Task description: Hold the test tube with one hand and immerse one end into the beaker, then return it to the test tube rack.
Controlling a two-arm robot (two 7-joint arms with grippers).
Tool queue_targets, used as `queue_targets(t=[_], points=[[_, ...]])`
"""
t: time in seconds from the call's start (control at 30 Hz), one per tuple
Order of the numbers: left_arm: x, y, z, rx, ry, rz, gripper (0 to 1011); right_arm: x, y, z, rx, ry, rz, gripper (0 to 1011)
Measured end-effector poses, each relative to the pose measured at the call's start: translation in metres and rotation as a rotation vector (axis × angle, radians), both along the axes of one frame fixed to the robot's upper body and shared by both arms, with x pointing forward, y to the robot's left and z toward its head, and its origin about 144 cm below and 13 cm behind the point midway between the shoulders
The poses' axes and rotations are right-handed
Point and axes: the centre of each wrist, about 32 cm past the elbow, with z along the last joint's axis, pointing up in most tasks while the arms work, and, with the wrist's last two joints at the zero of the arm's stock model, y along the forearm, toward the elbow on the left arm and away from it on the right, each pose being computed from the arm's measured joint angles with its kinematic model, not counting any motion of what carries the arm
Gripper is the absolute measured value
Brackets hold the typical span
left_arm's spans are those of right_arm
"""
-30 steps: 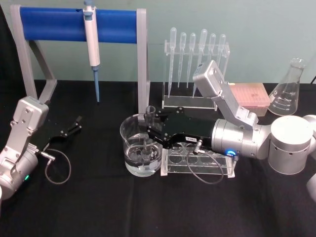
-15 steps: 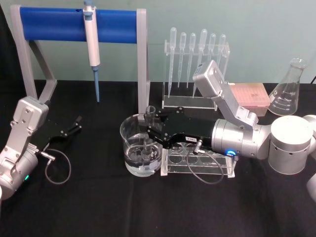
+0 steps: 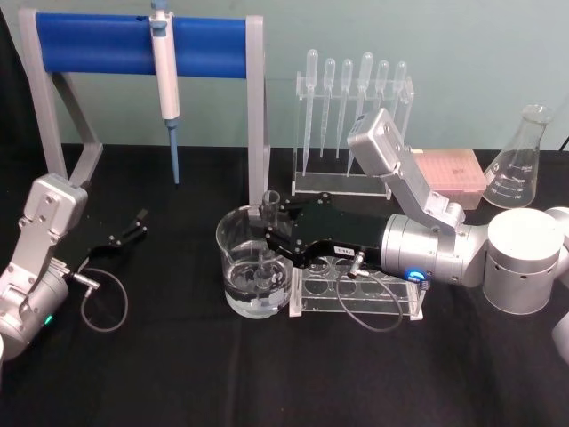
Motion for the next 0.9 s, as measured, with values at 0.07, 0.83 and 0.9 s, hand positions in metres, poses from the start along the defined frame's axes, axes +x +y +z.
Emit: queue_targets(t=[0.07,0.83,0.9], points=[[0.0000,0.0000,0.0000,0.000,0.000,0.000,1000,0.0000,0.0000,0.0000,0.000,0.000,0.000,225],[0.0000,0.0000,0.0000,0.000,0.000,0.000,1000,0.0000,0.0000,0.0000,0.000,0.000,0.000,225],[0.0000,0.0000,0.0000,0.000,0.000,0.000,1000,0.0000,0.0000,0.0000,0.000,0.000,0.000,225]])
